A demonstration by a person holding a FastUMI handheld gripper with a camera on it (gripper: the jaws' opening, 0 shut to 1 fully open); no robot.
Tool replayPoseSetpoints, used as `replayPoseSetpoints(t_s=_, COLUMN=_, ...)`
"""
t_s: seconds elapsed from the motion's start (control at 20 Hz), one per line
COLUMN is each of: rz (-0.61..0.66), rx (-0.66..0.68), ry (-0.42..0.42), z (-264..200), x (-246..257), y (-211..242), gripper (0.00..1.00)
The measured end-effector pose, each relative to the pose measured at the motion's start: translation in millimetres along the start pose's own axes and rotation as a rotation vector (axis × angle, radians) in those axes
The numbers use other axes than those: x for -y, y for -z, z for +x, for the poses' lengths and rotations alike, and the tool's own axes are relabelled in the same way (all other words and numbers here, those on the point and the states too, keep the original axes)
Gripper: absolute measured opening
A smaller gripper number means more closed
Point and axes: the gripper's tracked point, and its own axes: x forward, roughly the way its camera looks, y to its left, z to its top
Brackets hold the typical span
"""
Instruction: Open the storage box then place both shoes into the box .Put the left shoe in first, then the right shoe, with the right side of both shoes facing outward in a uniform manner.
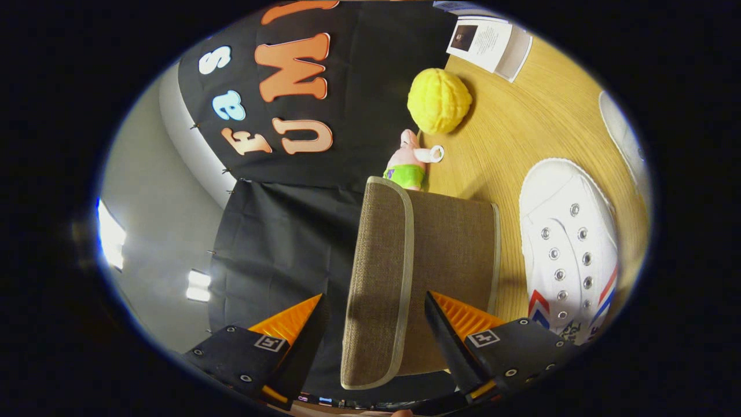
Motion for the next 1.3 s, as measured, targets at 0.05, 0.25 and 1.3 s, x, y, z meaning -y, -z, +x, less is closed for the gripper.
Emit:
replayPoseSetpoints(t_s=0.05, rz=0.004, rx=-0.017, ry=-0.015, z=1, x=-3, y=4, gripper=0.98)
replayPoseSetpoints(t_s=0.25, rz=0.015, rx=-0.034, ry=-0.073, z=5, x=-16, y=8, gripper=0.98)
replayPoseSetpoints(t_s=1.3, rz=-0.175, rx=0.245, ry=0.112, z=12, x=-133, y=0, gripper=0.04)
